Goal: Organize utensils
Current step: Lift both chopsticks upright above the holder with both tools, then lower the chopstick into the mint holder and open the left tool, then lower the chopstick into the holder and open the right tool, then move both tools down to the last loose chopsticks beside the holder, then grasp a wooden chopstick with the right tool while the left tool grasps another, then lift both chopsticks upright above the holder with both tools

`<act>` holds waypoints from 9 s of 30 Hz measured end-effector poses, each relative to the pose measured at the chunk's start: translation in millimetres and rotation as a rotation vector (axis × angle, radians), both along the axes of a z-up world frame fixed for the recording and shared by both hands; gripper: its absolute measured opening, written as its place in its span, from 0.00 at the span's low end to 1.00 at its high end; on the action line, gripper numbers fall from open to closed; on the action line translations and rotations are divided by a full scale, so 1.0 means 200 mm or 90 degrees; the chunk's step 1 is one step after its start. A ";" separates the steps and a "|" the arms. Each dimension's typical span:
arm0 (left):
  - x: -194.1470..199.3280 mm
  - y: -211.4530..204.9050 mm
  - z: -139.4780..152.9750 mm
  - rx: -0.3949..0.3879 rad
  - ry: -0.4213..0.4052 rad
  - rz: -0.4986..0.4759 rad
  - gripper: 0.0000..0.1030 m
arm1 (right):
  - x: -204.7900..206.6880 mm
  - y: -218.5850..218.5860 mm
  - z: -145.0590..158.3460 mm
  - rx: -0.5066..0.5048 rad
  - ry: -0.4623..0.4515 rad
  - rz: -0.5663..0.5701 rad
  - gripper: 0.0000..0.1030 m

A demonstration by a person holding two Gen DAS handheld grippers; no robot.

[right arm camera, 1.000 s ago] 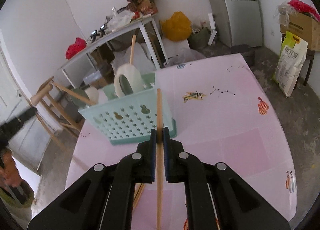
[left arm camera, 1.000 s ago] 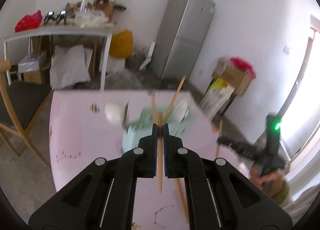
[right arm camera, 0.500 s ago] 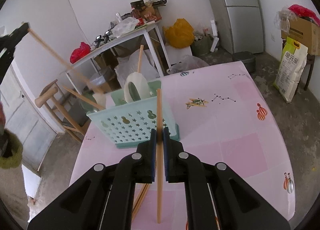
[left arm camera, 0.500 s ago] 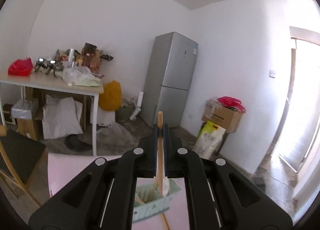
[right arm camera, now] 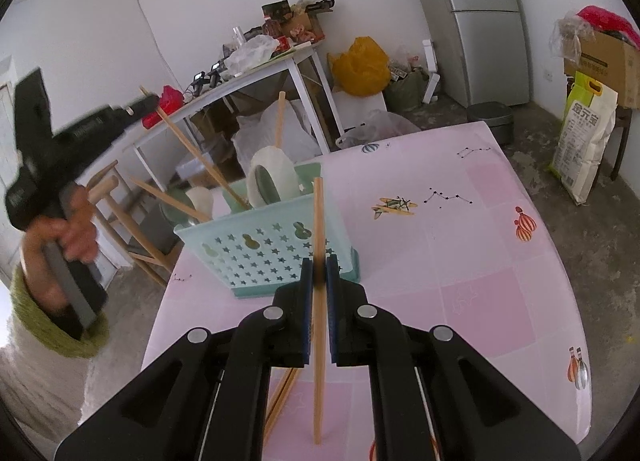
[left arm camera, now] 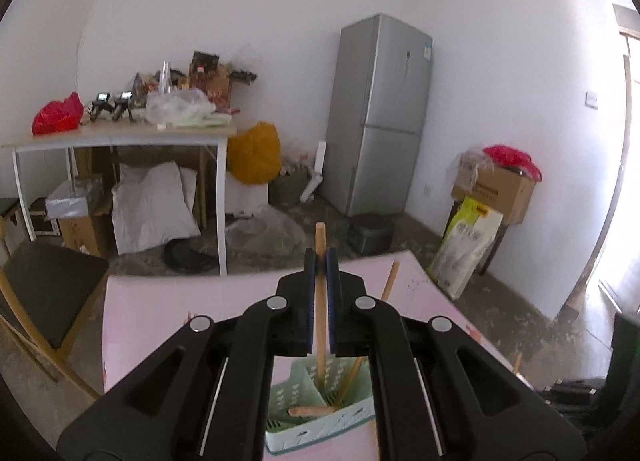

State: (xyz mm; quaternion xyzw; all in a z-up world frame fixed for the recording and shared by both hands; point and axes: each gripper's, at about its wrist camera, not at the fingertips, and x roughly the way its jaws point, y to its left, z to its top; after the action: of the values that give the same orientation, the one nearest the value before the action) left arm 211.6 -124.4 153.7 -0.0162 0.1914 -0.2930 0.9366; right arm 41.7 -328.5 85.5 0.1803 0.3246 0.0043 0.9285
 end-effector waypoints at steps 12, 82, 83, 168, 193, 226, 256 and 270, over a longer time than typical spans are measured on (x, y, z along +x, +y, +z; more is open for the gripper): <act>-0.15 0.19 0.00 -0.039 0.011 -0.004 0.18 | -0.04 0.01 0.07 -0.010 -0.027 -0.004 0.07; -0.35 0.43 -0.53 0.273 0.184 0.251 0.86 | 0.34 0.12 0.55 -0.137 -0.190 0.054 0.44; -0.35 0.43 -0.53 0.272 0.185 0.250 0.86 | 0.30 0.10 0.55 -0.134 -0.192 0.051 0.44; -0.60 -0.20 -1.02 0.291 0.289 -0.183 0.11 | -0.02 0.22 -0.62 0.008 0.251 -0.030 0.06; -0.63 0.30 -1.01 0.302 0.354 -0.103 0.03 | -0.04 0.25 -0.62 0.011 0.256 -0.002 0.06; -0.33 0.03 -1.03 0.324 0.308 -0.041 0.05 | 0.01 0.24 -0.60 0.014 0.261 0.036 0.10; -0.42 0.02 -1.04 0.342 0.307 -0.021 0.05 | 0.31 0.19 -0.54 -0.029 0.204 0.014 0.07; -0.41 0.00 -1.03 0.355 0.303 -0.021 0.05 | 0.20 0.09 -0.32 0.059 0.121 -0.008 0.07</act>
State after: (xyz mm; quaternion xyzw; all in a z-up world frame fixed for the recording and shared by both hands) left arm 128.7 -124.5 -53.2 0.1749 0.4768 -0.2325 0.8295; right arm 82.6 -309.6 21.2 0.2243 0.4093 -0.0035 0.8844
